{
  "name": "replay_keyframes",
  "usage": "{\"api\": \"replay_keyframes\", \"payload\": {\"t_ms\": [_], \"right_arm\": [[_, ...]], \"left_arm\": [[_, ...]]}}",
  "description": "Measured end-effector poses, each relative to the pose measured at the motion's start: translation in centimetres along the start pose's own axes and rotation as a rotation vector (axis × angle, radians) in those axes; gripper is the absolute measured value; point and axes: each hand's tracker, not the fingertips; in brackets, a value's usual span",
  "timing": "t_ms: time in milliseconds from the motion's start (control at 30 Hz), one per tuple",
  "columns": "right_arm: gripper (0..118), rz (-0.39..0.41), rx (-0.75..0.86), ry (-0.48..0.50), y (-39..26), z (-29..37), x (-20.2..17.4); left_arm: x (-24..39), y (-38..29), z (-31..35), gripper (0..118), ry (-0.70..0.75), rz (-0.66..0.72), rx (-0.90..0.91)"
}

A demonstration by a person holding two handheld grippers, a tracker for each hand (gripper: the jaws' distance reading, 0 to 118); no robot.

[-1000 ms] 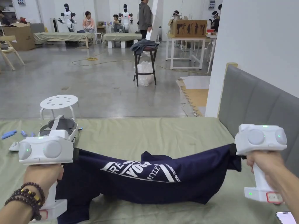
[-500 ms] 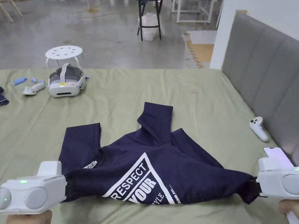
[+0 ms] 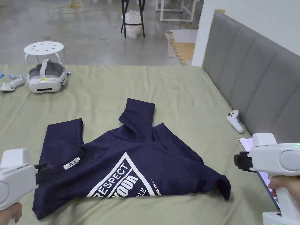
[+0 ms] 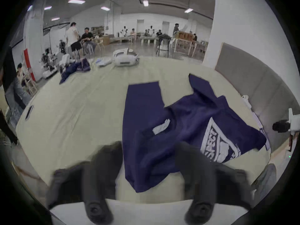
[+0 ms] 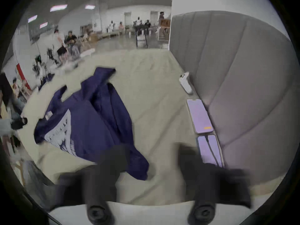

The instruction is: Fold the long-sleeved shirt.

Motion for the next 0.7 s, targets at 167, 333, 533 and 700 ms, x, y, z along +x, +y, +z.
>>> {"api": "replay_keyframes", "payload": {"t_ms": [167, 333, 533, 700], "right_arm": [[1, 0.016, 0.006, 0.010, -0.6, 1.3, -1.0], [107, 0.033, -0.126, -0.010, -3.2, -1.1, -1.8], [82, 0.099, -0.278, -0.047, -5.0, -7.8, -1.4], [29, 0.012, -0.279, -0.023, -5.3, -11.1, -1.4]], "left_arm": [[2.1, 0.5, -0.4, 3, -0.104, 0.063, -0.053], [4.1, 2.6, -2.1, 3, -0.092, -0.020, 0.018], [7.1, 6.3, -6.8, 3, -0.127, -0.066, -0.002], [10.5, 9.0, -13.2, 5, -0.164, -0.105, -0.066]]}}
